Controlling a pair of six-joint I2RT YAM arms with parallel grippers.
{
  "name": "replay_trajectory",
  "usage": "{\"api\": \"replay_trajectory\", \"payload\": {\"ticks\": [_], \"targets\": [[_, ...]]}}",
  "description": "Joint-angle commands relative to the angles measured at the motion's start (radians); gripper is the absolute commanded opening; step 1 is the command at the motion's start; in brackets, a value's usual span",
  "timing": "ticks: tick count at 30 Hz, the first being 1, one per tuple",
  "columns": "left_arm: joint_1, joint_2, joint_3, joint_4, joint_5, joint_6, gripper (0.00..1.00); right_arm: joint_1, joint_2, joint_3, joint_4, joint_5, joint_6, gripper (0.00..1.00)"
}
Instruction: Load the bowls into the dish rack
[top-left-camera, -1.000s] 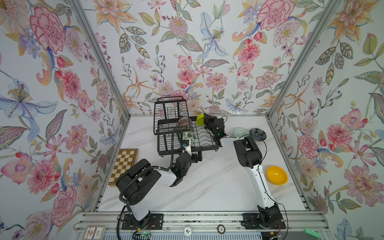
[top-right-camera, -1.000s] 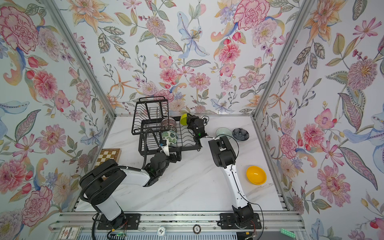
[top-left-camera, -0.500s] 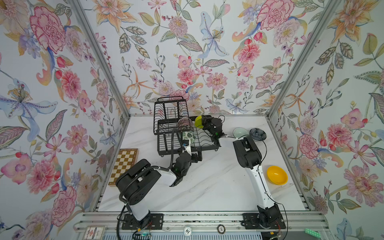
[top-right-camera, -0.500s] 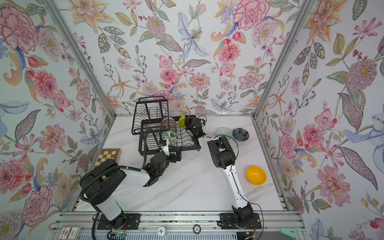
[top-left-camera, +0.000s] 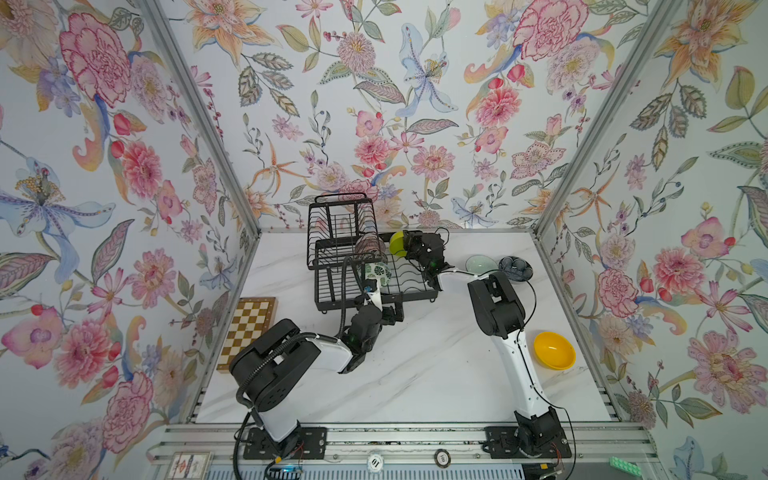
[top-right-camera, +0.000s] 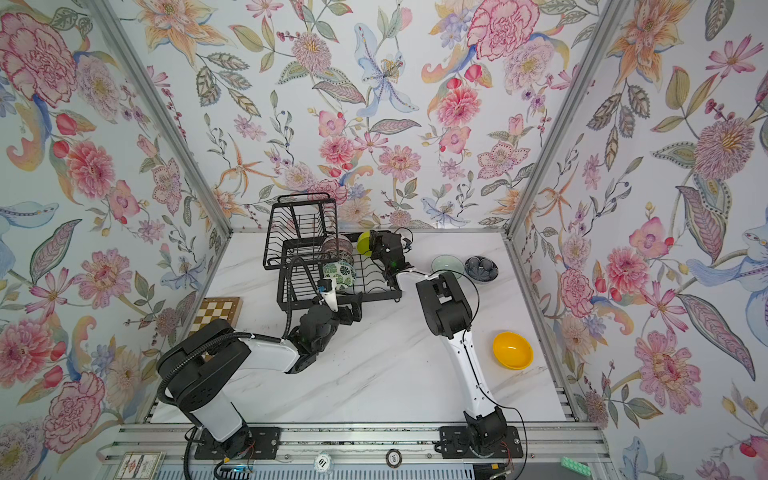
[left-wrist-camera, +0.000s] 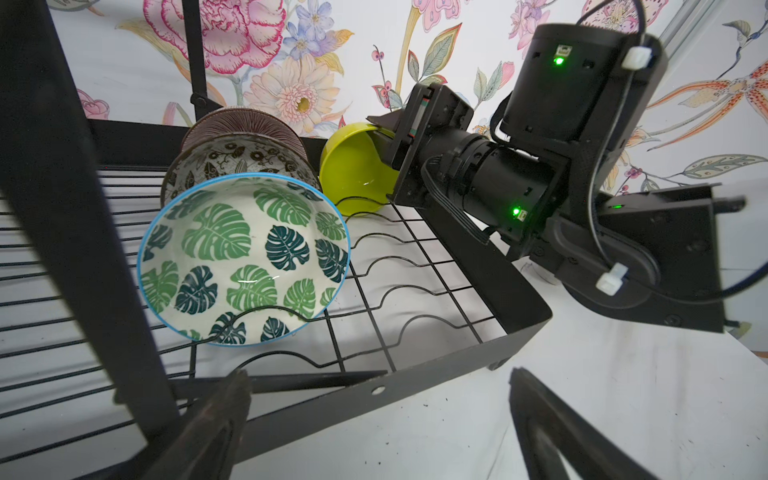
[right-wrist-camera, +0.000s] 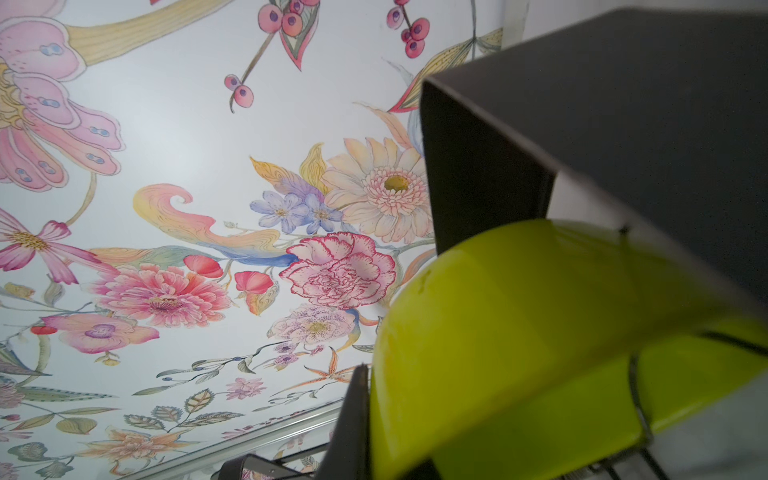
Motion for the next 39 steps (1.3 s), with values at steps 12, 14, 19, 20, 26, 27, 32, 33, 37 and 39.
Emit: {"api": "replay_trajectory", "payload": {"ticks": [12,14,19,20,26,27,32,33,37,39], "targets": [[0.009,-0.03,-0.001,-0.026,-0.012,-0.011,0.99,-0.004,-0.023,-0.007,-0.189,-0.017,0.007,0.21],[0.009,-0.034,0.0,-0.026,-0.013,-0.011,0.99,-0.006,-0.026,-0.007,-0.19,-0.018,0.008,0.22],[0.009,-0.038,0.003,-0.033,-0.013,-0.011,0.99,-0.007,-0.032,-0.004,-0.189,-0.026,0.004,0.27],[0.009,-0.039,0.002,-0.035,-0.012,-0.011,0.99,-0.008,-0.033,-0.005,-0.189,-0.028,0.004,0.29],[0.009,-0.041,0.002,-0.041,-0.016,-0.014,0.99,-0.009,-0.049,-0.024,-0.187,-0.032,0.002,0.35],[0.009,-0.043,0.003,-0.043,-0.014,-0.015,0.99,-0.01,-0.051,-0.027,-0.18,-0.032,0.005,0.36],[0.009,-0.067,0.002,-0.077,-0.006,-0.024,0.99,-0.012,-0.058,-0.027,-0.182,-0.037,0.003,0.42],[0.009,-0.073,-0.003,-0.078,-0.004,-0.026,0.99,-0.012,-0.061,-0.027,-0.185,-0.035,-0.001,0.43],[0.009,-0.094,-0.006,-0.101,-0.004,-0.022,0.99,-0.015,-0.061,-0.02,-0.189,-0.035,-0.002,0.48],[0.009,-0.098,-0.001,-0.116,0.007,-0.022,0.99,-0.017,-0.066,-0.019,-0.195,-0.033,-0.004,0.49]]}}
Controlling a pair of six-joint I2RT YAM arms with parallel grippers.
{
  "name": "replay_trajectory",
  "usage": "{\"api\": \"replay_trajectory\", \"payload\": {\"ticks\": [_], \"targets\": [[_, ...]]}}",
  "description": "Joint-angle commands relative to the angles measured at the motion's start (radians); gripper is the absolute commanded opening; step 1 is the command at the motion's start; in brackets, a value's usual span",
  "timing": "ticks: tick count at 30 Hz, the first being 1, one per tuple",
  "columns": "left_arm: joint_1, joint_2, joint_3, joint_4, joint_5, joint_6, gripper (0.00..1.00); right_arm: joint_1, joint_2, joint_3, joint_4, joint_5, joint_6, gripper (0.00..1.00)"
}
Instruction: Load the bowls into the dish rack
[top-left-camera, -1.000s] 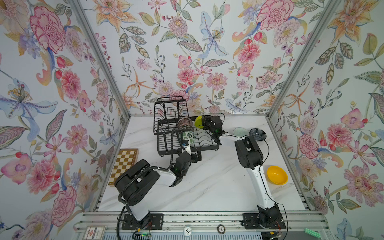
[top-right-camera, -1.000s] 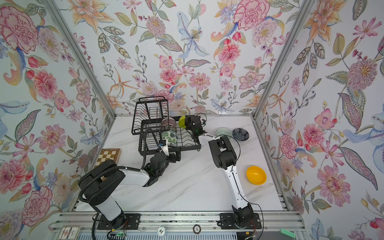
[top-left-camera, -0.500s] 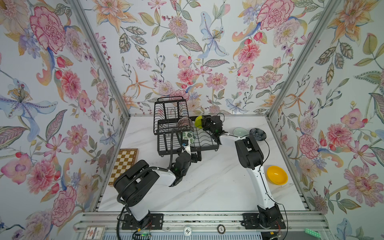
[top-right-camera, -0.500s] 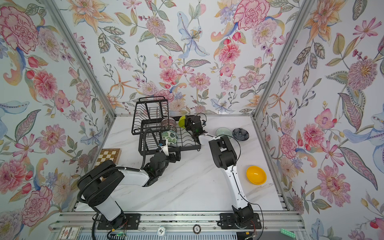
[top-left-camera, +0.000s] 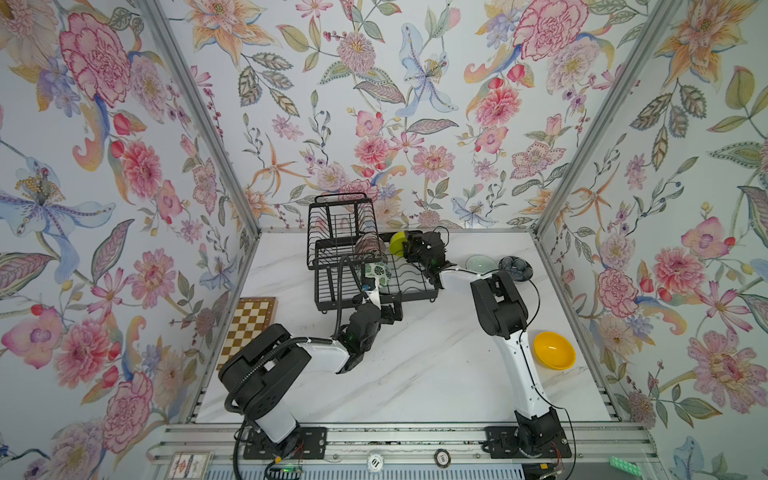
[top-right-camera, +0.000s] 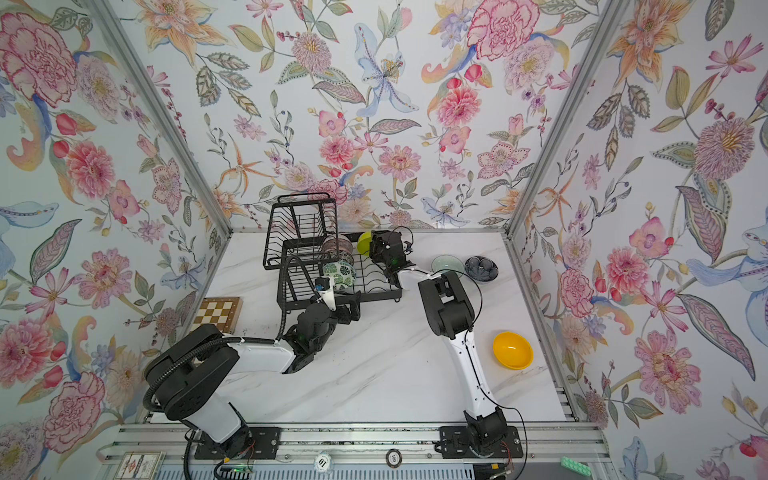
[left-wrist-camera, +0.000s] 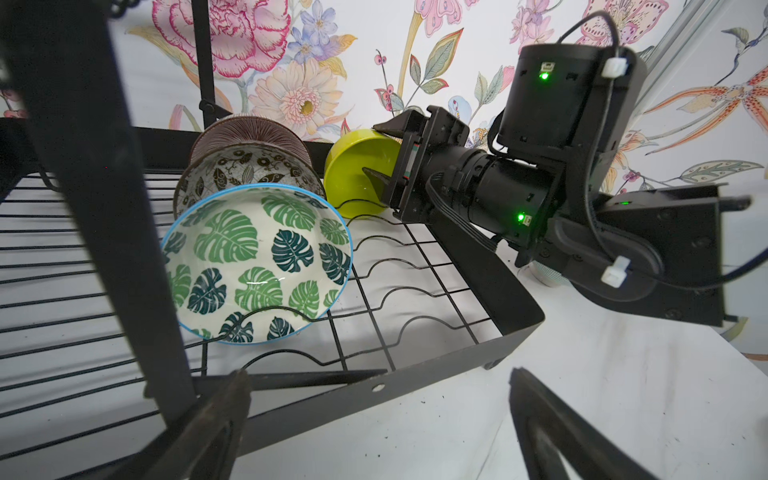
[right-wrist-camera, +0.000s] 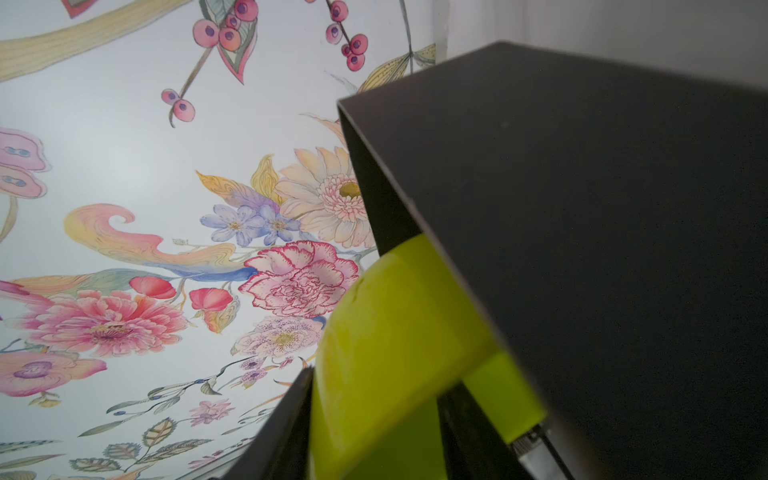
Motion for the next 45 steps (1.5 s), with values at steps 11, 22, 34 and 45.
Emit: {"api": "replay_trajectory", "payload": {"ticks": [11,22,34,45], "targets": [[0.009,-0.067,0.007,-0.102,0.014,-0.01,0.99,-0.01,-0.061,0.003,-0.083,-0.002,-0.023,0.59],[0.009,-0.134,-0.002,-0.146,0.014,-0.003,0.99,-0.015,-0.084,0.01,-0.095,-0.006,-0.032,0.72],[0.009,-0.201,-0.014,-0.218,0.002,0.004,0.99,-0.001,-0.162,-0.057,-0.119,-0.009,-0.039,0.99],[0.009,-0.256,-0.015,-0.279,-0.004,0.018,0.99,0.007,-0.349,-0.278,-0.107,-0.007,-0.096,0.99]]}}
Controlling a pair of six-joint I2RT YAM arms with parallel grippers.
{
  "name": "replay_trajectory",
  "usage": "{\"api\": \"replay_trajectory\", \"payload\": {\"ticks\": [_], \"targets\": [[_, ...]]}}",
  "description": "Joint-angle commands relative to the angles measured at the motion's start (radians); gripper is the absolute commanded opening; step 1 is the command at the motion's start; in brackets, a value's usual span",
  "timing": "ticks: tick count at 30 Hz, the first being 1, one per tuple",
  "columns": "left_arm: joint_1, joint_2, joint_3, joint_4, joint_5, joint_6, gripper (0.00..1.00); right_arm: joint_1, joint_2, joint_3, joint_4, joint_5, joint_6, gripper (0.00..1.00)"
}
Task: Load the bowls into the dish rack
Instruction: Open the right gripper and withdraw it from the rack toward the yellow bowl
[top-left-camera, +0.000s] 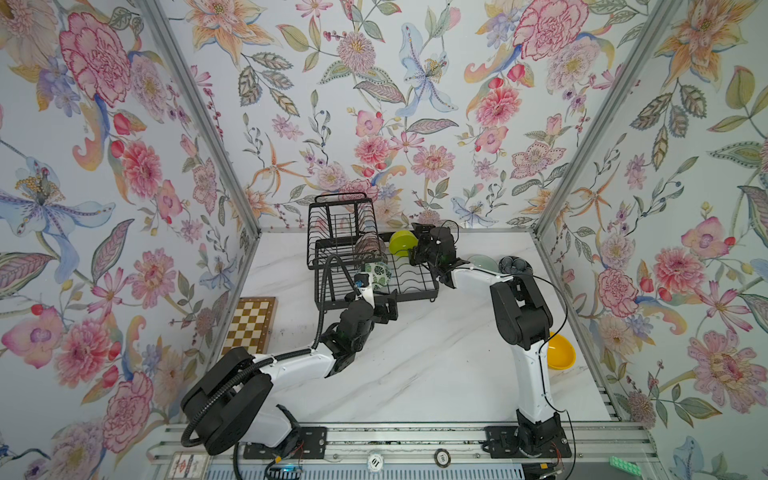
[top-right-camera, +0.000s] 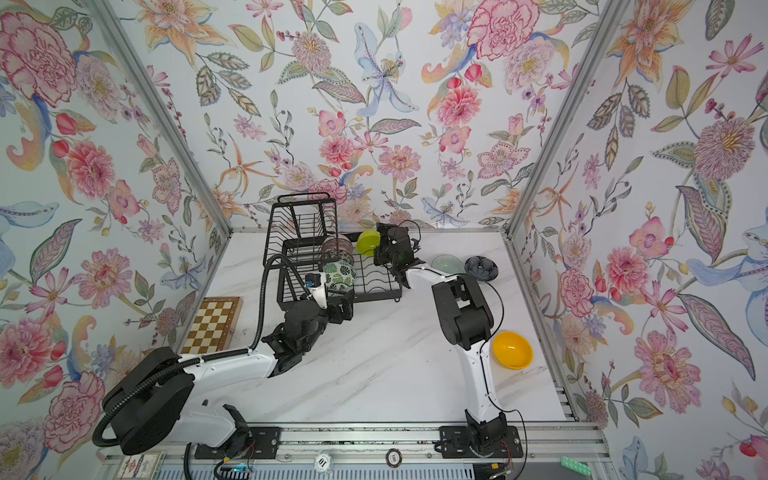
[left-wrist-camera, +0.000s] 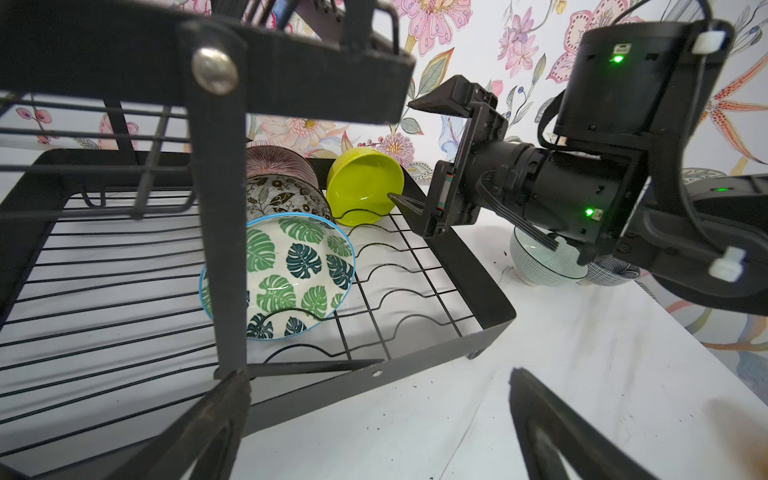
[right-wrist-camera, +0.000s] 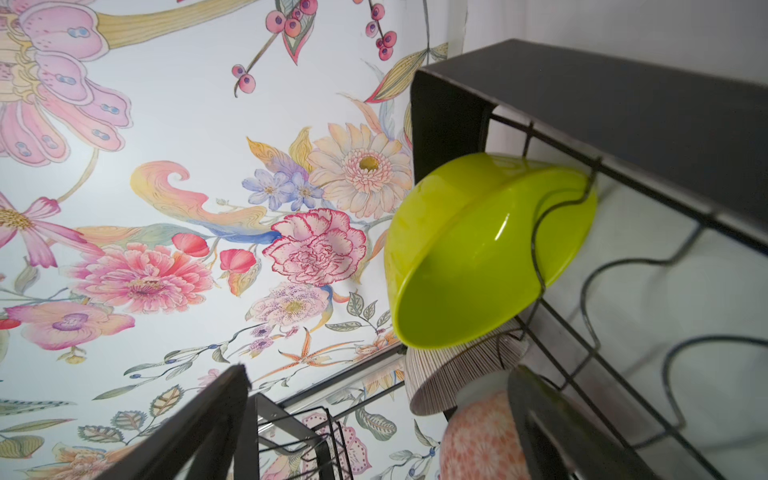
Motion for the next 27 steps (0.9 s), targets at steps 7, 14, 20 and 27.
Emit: {"api": "replay_trajectory", "payload": {"ticks": [7,14,20,27], "targets": [[0.005,-0.063,-0.007,-0.048,-0.014,0.001,0.99,0.005,-0.207,-0.185,-0.003,0.027,-0.104,0.98],[-0.032,-0.037,0.062,-0.072,0.03,-0.018,0.99,-0.015,-0.415,-0.266,-0.243,0.096,-0.391,0.99],[-0.108,0.033,0.179,-0.081,0.052,0.056,0.99,-0.066,-0.633,-0.372,-0.524,0.224,-0.677,0.99],[-0.201,0.141,0.32,-0.059,0.128,0.228,0.99,-0.199,-0.84,-0.497,-0.791,0.293,-0.827,0.98]]}}
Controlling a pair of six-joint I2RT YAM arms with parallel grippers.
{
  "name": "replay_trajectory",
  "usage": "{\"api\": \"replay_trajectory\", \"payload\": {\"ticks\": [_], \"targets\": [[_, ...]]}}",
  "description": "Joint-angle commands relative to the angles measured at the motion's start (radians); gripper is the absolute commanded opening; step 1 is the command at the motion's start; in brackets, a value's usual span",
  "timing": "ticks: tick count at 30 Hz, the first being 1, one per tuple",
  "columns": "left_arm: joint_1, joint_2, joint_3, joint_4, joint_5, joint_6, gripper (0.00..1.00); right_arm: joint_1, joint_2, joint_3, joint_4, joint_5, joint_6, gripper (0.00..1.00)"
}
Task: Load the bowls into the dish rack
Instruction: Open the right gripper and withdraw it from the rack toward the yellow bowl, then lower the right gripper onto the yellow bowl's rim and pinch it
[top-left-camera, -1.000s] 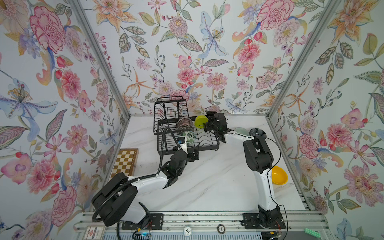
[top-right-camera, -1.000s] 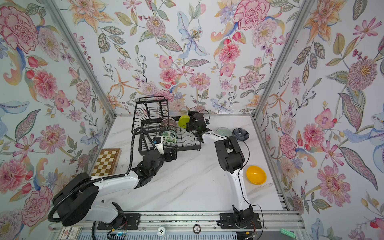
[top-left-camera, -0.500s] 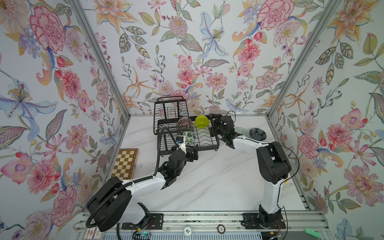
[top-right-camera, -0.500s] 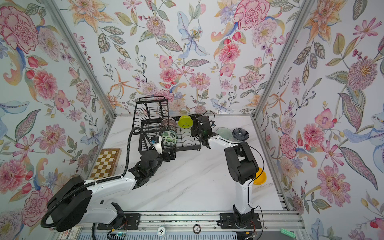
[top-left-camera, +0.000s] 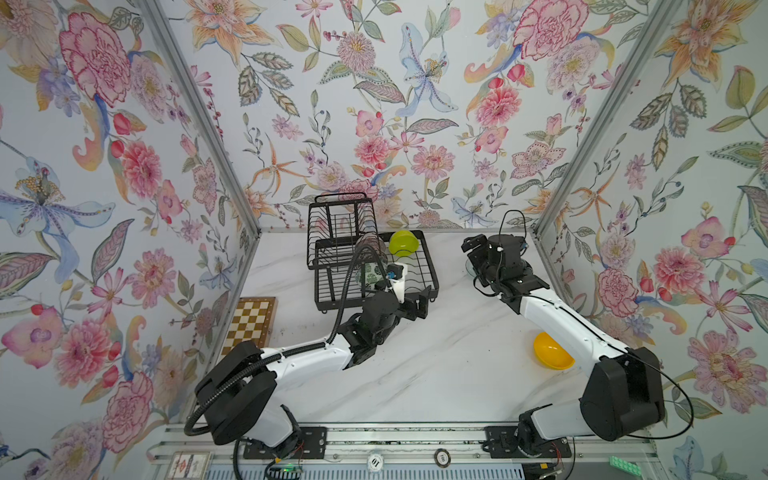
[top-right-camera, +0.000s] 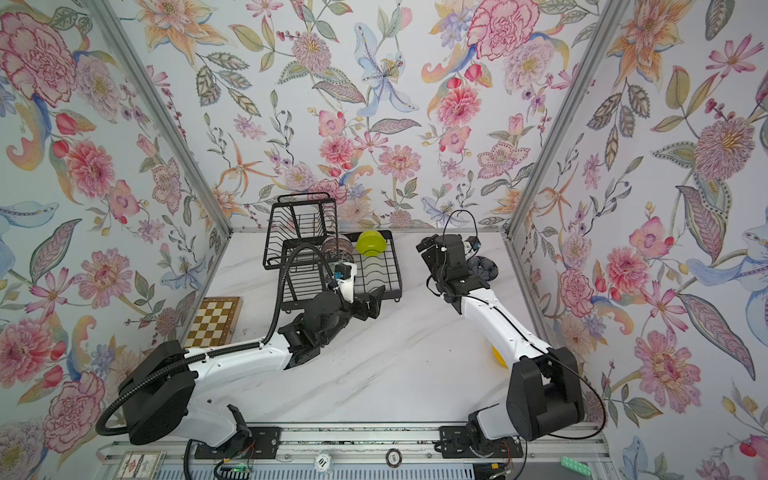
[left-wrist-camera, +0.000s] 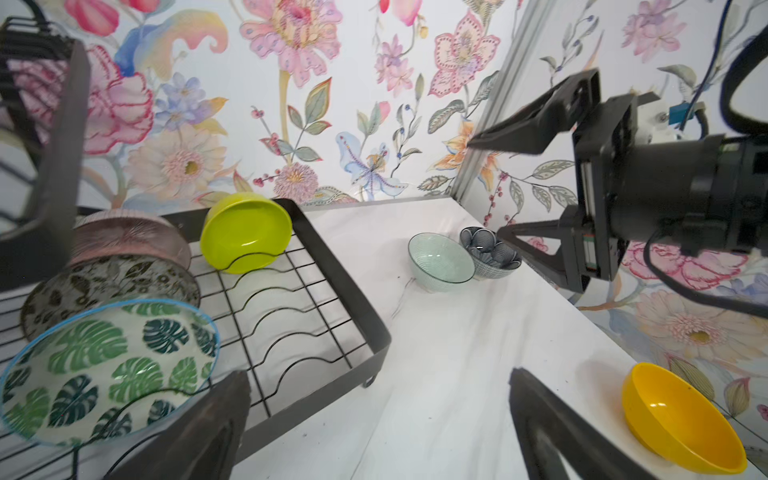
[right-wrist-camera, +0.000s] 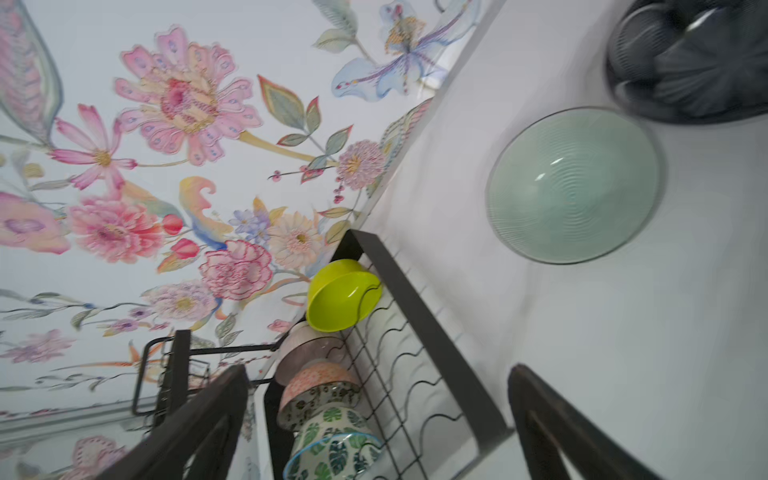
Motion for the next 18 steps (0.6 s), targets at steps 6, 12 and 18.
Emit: {"api": "replay_trajectory", "payload": {"ticks": [6,12,18], "targets": [[-0.084,0.161,0.152,0.033,0.139,0.219,0.99,-0.138,-0.166,-0.061,-0.42,0.107,-0.204,0.99],[-0.123,0.253,0.23,0.048,0.184,0.215,0.99,-0.197,-0.27,-0.138,-0.568,0.155,-0.211,0.99],[-0.161,0.312,0.237,0.114,0.242,0.138,0.99,-0.236,-0.307,-0.224,-0.604,0.138,-0.215,0.99]]}}
